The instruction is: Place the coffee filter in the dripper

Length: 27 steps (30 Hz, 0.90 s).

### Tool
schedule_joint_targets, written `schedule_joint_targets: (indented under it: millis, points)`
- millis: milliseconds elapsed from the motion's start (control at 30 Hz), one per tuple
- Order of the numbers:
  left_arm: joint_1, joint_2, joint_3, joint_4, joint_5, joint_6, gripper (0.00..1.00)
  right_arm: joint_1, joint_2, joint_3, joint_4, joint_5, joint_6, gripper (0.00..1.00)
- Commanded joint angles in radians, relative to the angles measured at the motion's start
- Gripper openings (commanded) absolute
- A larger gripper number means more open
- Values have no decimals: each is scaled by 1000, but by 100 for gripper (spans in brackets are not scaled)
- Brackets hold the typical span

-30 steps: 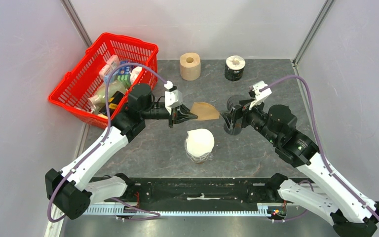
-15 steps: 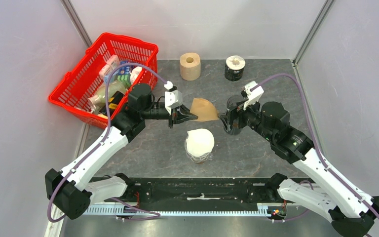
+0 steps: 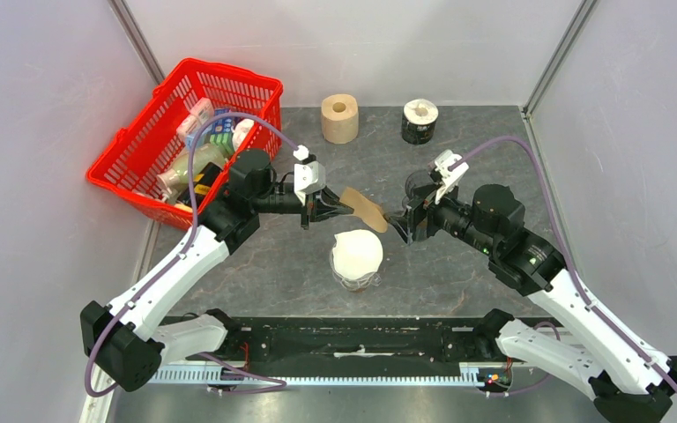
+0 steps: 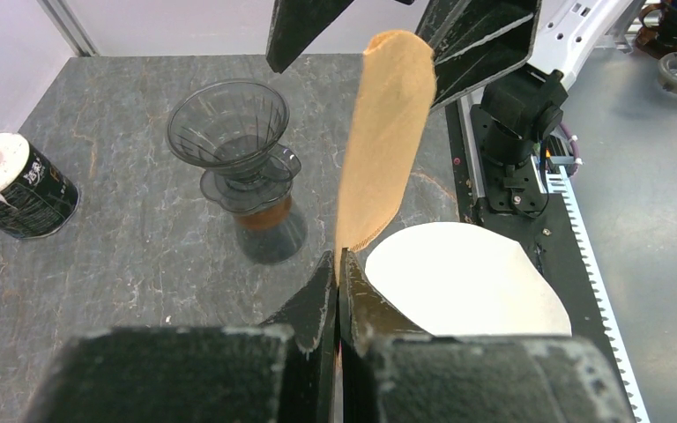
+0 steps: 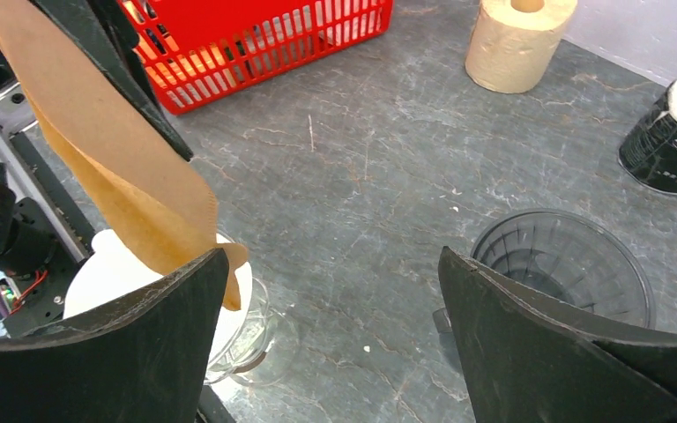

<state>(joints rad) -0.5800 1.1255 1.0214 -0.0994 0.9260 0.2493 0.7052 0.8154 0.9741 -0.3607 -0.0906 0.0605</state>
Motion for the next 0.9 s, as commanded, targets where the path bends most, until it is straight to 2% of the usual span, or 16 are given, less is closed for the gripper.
schedule_joint_targets:
  millis: [0,300,600,733,867]
  points:
    - [-1,-10,37,32,22,17,2,4,-23,42,24,-48,11,97]
    - [-1,-11,32,62,25,-6,2,5,-26,40,-7,-63,16,97]
    - [-1,-11,34,60,60,-6,2,5,39,57,64,-158,-10,96]
    - [-1,-9,37,58,84,-4,2,5,83,63,139,-234,4,92]
    - [-2,-8,37,46,108,14,2,4,135,87,186,-268,32,83]
